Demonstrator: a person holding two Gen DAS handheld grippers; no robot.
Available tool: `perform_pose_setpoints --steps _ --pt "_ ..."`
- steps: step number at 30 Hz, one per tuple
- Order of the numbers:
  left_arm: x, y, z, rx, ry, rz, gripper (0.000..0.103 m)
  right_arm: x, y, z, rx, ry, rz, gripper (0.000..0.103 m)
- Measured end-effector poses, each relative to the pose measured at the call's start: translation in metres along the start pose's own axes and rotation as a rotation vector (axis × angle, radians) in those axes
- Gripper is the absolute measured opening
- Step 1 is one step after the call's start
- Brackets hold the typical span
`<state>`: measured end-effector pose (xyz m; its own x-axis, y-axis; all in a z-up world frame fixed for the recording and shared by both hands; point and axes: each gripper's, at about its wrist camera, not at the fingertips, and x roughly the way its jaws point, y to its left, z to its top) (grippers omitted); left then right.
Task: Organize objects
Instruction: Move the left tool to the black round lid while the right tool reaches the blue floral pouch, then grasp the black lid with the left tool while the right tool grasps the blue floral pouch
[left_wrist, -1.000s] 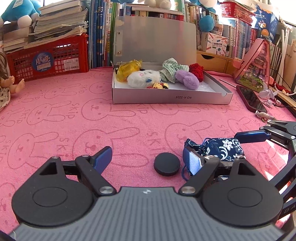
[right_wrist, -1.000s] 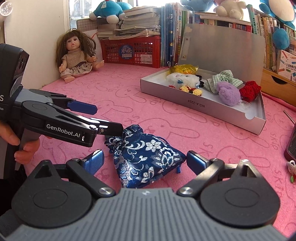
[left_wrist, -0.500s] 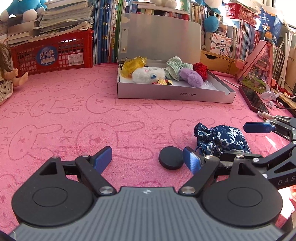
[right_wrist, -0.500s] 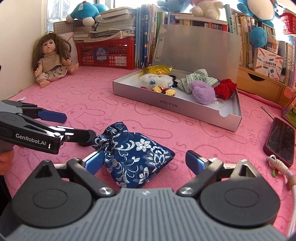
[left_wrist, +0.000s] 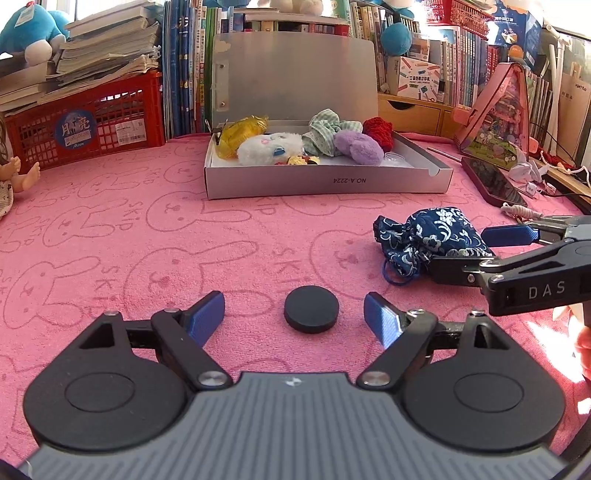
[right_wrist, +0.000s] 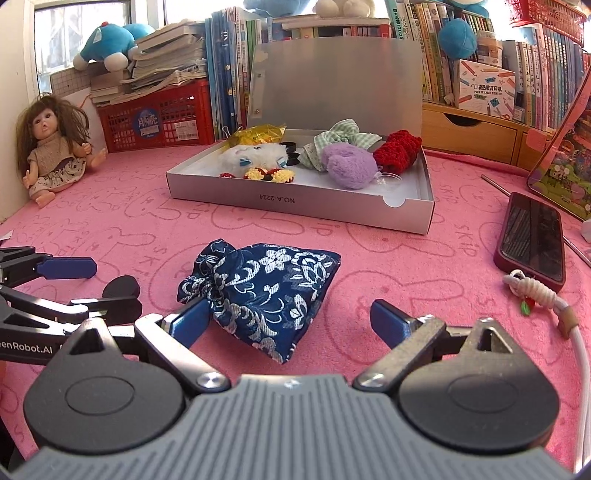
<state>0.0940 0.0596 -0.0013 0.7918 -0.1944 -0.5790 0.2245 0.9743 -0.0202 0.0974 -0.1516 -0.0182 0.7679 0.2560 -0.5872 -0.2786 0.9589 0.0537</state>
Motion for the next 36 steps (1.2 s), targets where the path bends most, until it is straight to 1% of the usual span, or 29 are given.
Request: perform_pose_setpoints --steps 3,11,22,28,31,36 --pt "0.002 -0.006 -0.001 0.030 -0.004 0.022 0.086 0.002 0.004 0.000 -0.013 0.003 -0.001 0.098" --pt "0.005 -0.005 -0.001 0.016 -0.014 0.029 0.086 0.006 0.011 0.009 -0.035 -0.020 -0.026 0.098" --pt "0.004 -0.006 -0.003 0.016 -0.030 0.030 0.085 0.009 0.016 0.008 -0.048 -0.034 -0.051 0.098" --pt "0.002 -0.005 -0.005 0.006 -0.049 0.042 0.076 0.006 0.018 0.007 -0.055 -0.049 -0.066 0.097" --pt "0.000 -0.006 -0.007 0.002 -0.060 0.050 0.069 0.005 0.017 0.007 -0.051 -0.058 -0.070 0.095" --pt "-0.002 -0.008 -0.010 0.019 -0.073 0.037 0.059 0.003 0.018 0.007 -0.051 -0.070 -0.071 0.088"
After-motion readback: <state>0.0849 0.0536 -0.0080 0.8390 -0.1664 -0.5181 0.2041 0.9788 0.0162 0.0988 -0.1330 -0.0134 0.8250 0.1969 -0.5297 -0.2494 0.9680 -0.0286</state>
